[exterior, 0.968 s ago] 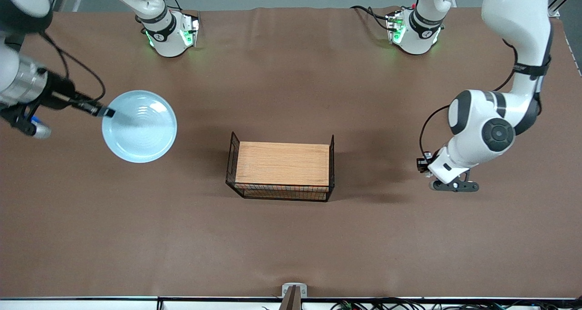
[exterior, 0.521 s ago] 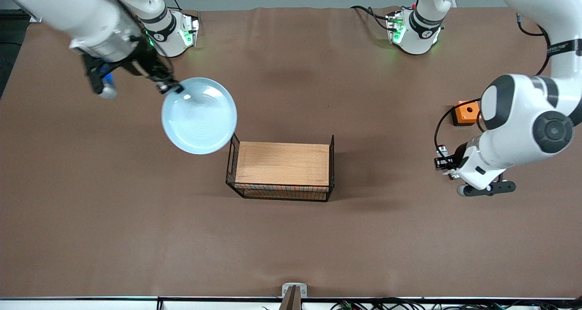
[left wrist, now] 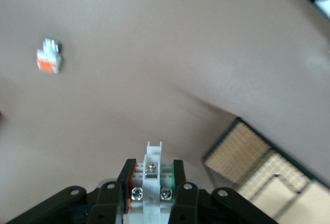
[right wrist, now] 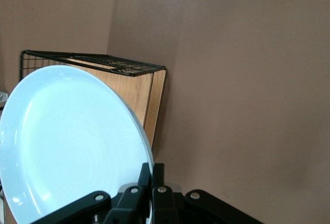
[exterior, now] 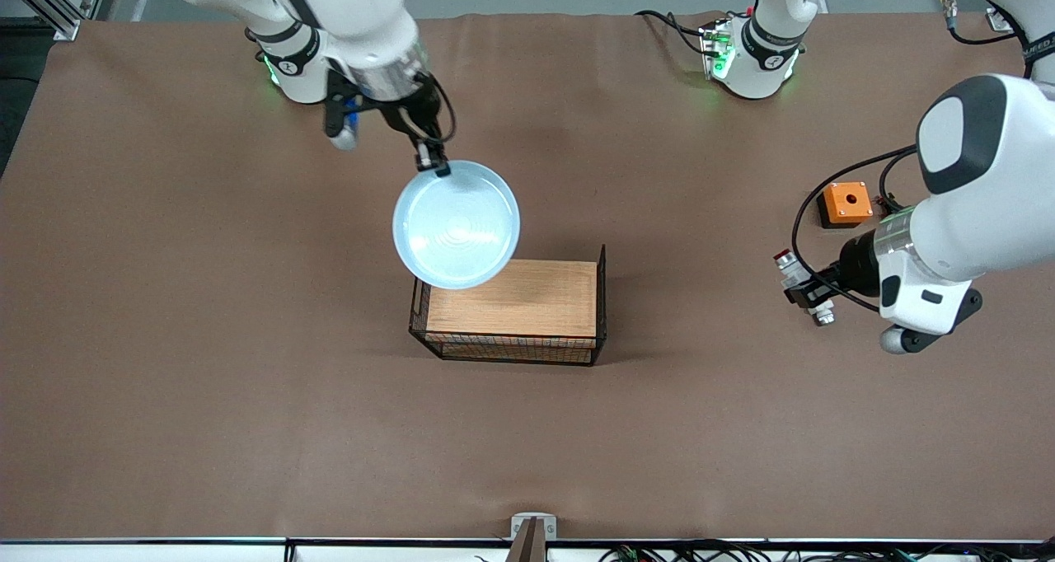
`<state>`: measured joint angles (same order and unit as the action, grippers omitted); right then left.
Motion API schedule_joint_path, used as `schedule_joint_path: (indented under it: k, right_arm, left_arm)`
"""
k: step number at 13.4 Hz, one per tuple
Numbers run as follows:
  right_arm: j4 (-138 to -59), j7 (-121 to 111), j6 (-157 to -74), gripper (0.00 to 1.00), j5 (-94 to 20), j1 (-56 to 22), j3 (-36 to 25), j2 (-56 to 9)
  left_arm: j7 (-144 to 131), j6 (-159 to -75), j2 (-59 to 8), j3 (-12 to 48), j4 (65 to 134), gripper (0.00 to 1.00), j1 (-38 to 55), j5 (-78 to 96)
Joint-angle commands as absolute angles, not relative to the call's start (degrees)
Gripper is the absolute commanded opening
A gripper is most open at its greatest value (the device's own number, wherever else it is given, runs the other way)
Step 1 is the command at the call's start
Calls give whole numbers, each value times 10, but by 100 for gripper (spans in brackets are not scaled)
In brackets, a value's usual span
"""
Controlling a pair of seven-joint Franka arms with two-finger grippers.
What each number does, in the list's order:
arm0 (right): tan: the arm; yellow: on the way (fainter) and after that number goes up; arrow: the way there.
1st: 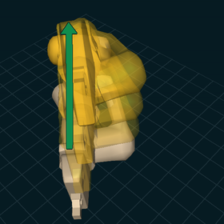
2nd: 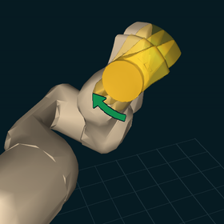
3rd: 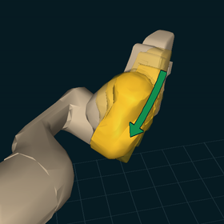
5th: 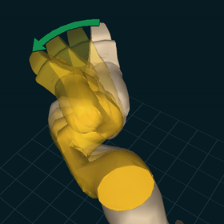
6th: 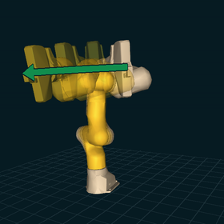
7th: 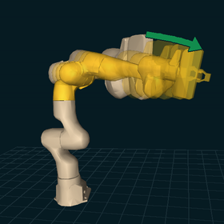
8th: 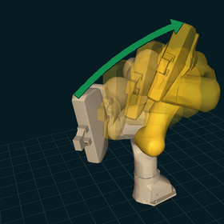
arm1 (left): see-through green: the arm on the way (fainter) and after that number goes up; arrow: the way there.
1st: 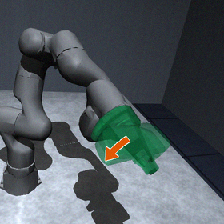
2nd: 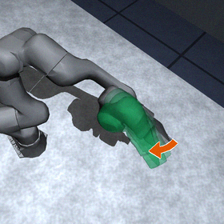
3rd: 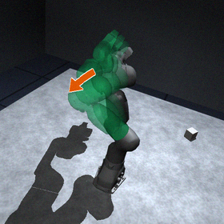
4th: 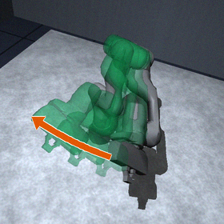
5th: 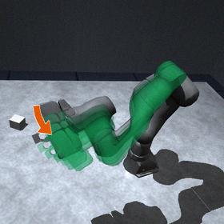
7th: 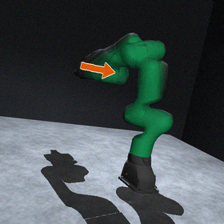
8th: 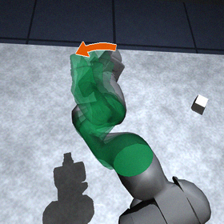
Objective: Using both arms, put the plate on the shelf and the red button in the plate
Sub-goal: 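Lower the plate onto the wooden tray while the left gripper carries the button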
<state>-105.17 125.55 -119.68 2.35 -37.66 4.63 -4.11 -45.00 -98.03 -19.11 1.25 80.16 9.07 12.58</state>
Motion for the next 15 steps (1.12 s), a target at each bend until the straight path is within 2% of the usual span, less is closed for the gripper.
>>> schedule_joint_path:
  k: [1, 4, 7, 15]
  right_arm:
    - [-1025, 1335, -1225, 0, 82, -401, 41, -104]
    - [-978, 1366, -1225, 0, 102, -409, 41, -160]
    - [-960, 1395, -1241, 0, 126, -419, 40, -199]
    - [-939, 1430, -1254, 0, 139, -431, 40, -236]
  left_arm:
    - [-581, -969, -178, 44, 790, 25, 91, 138]
    - [-738, -978, -185, 60, 763, 25, 129, 131]
    - [-892, -1031, -199, 59, 759, 25, 176, 93]
    - [-1145, -1144, -245, 54, 756, 25, 270, 31]
